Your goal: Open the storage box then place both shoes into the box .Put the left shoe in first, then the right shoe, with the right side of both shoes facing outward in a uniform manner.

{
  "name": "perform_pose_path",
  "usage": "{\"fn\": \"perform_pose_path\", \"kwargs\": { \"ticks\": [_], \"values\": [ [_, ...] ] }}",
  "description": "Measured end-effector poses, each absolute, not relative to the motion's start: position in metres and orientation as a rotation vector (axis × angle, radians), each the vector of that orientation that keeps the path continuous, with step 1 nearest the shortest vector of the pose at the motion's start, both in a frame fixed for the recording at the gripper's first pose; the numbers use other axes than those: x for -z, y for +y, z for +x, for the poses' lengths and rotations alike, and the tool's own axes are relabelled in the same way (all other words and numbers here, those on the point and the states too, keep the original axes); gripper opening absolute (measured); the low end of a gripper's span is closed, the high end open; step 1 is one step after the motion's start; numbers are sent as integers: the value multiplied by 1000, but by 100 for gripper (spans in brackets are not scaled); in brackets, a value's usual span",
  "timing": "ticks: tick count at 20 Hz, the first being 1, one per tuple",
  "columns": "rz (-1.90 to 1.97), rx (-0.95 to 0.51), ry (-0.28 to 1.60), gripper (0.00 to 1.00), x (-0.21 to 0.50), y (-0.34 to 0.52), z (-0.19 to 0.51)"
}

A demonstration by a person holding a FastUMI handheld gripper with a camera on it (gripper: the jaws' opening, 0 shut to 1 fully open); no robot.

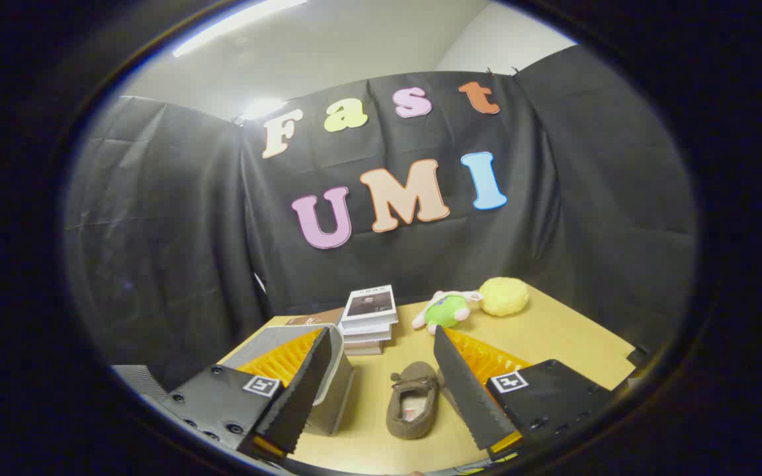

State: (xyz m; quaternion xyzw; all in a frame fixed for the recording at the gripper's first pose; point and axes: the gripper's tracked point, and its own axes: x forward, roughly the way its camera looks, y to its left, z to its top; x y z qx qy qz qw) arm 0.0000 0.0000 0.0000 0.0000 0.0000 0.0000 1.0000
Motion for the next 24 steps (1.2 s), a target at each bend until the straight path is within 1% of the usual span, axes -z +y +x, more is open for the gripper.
{"fn": "perform_pose_path", "kwargs": {
  "ticks": [7,18,24],
  "values": [
    [-23,32,-4,99,5,6,-2],
    [-26,89,-29,99,2,5,15],
    [97,51,88,99,26,18,30]
  ]
}}
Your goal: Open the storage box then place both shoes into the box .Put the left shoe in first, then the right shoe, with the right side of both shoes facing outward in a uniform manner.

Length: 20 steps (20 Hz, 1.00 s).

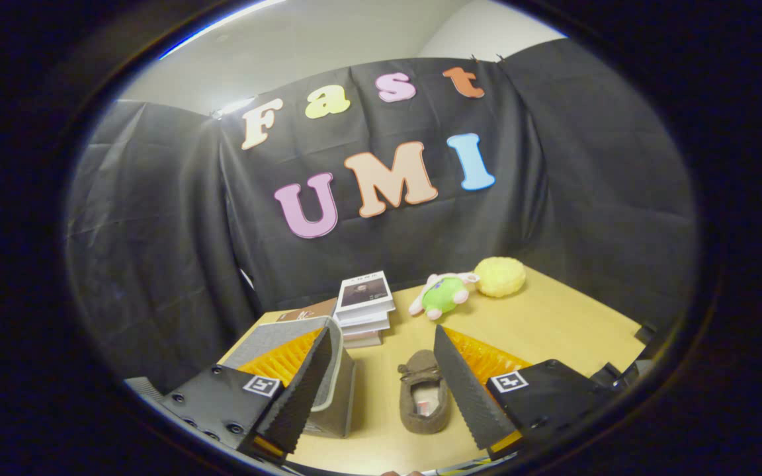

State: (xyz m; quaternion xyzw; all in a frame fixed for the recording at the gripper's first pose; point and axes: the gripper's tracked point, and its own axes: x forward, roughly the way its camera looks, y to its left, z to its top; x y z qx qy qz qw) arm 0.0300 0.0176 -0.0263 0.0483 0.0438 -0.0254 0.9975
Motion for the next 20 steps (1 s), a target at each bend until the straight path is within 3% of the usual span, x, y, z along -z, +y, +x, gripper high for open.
{"fn": "perform_pose_path", "kwargs": {
  "ticks": [7,20],
  "values": [
    [444,-59,269,99,65,49,45],
    [1105,-83,584,98,178,81,61]
  ]
}}
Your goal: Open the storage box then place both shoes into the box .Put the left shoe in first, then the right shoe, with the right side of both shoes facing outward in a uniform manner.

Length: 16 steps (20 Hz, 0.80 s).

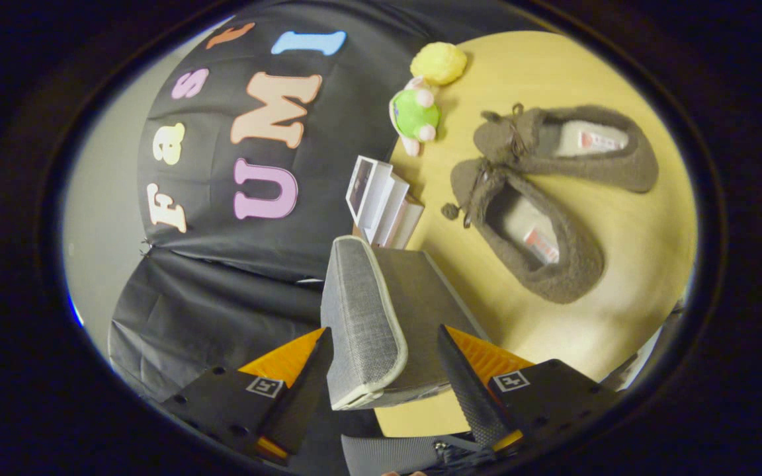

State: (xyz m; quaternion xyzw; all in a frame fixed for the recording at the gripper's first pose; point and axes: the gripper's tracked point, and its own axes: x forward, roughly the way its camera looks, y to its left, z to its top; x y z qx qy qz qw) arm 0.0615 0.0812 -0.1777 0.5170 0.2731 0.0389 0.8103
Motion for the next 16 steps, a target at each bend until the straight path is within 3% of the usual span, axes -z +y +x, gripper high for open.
{"fn": "perform_pose_path", "kwargs": {
  "ticks": [5,10,14,16],
  "values": [
    [1213,-121,676,93,193,98,65],
    [1272,-206,648,85,170,105,72],
    [1276,-254,647,85,157,105,69],
    [1314,-302,601,68,138,106,71]
  ]
}}
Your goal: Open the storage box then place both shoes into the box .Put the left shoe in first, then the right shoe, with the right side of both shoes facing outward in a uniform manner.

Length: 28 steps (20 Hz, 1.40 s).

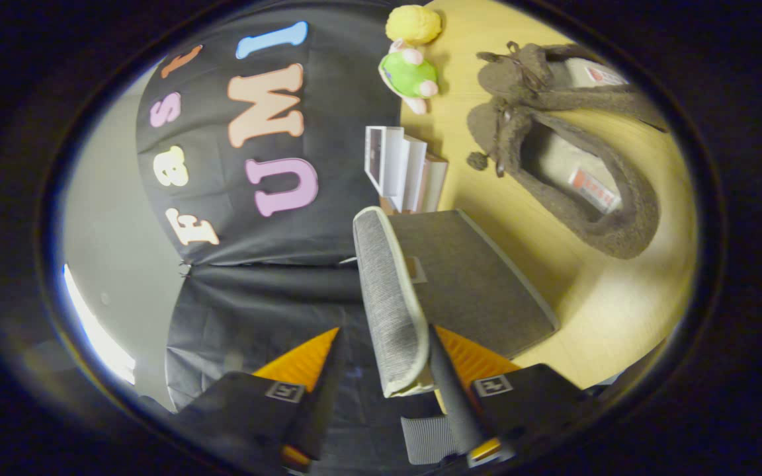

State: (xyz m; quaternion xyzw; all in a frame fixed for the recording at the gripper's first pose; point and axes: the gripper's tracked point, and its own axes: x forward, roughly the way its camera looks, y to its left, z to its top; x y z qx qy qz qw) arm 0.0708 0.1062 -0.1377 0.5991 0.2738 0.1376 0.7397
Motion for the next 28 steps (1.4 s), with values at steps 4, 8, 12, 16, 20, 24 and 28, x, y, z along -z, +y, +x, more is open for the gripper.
{"fn": "perform_pose_path", "kwargs": {
  "ticks": [4,8,12,16,20,24,28],
  "values": [
    [1241,-376,611,35,120,116,66],
    [1141,-346,620,10,119,118,67],
    [1051,-374,606,10,107,136,66],
    [897,-417,547,10,68,165,65],
    [755,-483,525,10,37,209,66],
    [625,-539,503,15,26,253,67],
    [554,-597,515,17,30,297,68]
  ]
}}
